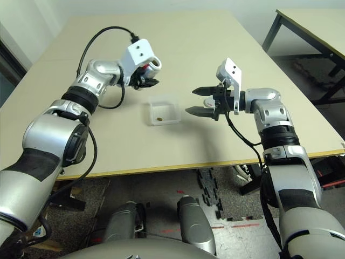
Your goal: Pour the medicine from the bottle into the box.
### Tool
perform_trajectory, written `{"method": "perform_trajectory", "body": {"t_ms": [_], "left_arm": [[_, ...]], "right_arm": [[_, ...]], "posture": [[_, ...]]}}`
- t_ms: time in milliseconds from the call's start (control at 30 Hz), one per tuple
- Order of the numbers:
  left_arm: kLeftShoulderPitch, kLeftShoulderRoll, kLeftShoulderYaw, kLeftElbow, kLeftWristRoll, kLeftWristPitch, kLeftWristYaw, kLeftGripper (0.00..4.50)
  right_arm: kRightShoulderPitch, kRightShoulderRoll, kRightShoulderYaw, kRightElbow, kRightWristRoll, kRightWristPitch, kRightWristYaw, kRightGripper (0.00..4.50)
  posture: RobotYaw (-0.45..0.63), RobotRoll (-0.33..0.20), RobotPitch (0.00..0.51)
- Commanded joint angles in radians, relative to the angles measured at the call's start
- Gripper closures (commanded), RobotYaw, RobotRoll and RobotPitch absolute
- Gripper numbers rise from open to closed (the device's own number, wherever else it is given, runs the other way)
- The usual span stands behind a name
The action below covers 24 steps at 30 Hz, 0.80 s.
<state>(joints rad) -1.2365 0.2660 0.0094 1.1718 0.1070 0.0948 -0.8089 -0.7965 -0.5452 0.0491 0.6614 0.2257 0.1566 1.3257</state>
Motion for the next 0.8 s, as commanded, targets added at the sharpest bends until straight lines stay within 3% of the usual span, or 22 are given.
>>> {"method": "perform_trajectory", "body": {"t_ms": [33, 367, 800], "left_arm": [[0.045, 0.028, 0.052, -0.074, -0.072, 0.073, 0.013, 1.75], [0.195, 0.044, 0.127, -0.221, -0.176, 0.122, 0.110, 1.75], [0.337, 0.049, 0.171, -0.212, -0.206, -0.006, 0.247, 1.75]], "right_arm": [[0.005, 0.002, -0.009, 0.018, -0.001, -0.014, -0.004, 0.00], [0.001, 0.009, -0.009, 0.040, -0.007, -0.028, -0.017, 0.00], [-0.030, 0.005, -0.010, 0.110, -0.017, -0.064, -0.029, 0.00]], "posture": [[-0.20, 0.000, 0.056], [-0.19, 0.000, 0.064], [-0.18, 0.000, 0.071]]}}
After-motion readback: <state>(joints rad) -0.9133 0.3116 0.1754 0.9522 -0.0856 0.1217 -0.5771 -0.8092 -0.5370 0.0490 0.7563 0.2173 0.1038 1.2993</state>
